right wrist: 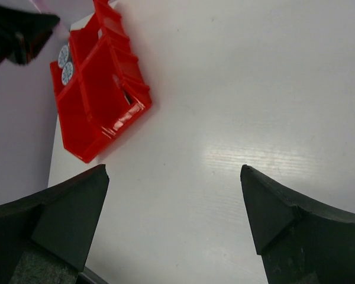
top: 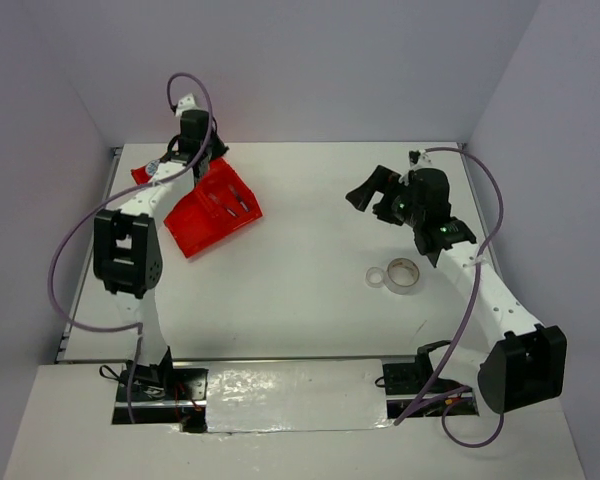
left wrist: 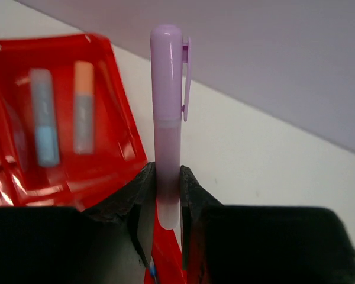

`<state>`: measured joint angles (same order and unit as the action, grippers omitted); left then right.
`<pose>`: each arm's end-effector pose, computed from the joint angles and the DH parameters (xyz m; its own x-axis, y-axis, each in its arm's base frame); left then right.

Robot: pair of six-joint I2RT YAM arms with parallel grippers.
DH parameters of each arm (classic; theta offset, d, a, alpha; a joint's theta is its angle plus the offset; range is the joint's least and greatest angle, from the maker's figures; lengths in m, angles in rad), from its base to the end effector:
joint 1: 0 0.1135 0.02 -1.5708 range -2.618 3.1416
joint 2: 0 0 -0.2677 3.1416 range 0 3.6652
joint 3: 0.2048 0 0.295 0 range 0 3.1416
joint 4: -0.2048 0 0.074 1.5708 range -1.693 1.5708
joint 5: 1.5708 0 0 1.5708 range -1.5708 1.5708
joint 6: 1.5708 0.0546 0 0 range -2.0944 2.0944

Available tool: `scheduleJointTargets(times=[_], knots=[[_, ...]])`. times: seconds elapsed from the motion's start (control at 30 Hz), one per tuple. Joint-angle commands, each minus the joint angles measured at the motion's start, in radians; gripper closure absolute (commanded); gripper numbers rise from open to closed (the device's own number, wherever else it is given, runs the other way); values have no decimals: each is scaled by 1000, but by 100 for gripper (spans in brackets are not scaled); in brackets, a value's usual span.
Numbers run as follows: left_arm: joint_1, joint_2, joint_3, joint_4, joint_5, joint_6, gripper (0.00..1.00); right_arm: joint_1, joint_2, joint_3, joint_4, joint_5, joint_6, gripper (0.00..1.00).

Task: Sort the stationery into containers
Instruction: Place the pen in the storage box.

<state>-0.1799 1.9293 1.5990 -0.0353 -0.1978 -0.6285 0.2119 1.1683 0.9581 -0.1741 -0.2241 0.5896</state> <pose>0.5192 -0.0835 0.2817 -0.2815 -0.5347 -0.7968 -0.2109 0.8445 -0.4922 0.3182 0.0809 0.3105 -0.5306 0.4404 -0.7242 -0.1340 0.8001 0.5847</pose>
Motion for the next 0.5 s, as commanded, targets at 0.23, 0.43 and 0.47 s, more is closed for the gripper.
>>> scheduleJointTargets(times=[0.23,0.43,0.47], knots=[[97,332,426,-207,-221,-57,100,6,-31,-48,10,-133,-30,0],[114,344,382,-178,-192,-88,74,6,-36,-39,8,-132,-34,0],[114,343,372,-172,-183,-89,67,6,-38,-39,8,-135,-34,0]])
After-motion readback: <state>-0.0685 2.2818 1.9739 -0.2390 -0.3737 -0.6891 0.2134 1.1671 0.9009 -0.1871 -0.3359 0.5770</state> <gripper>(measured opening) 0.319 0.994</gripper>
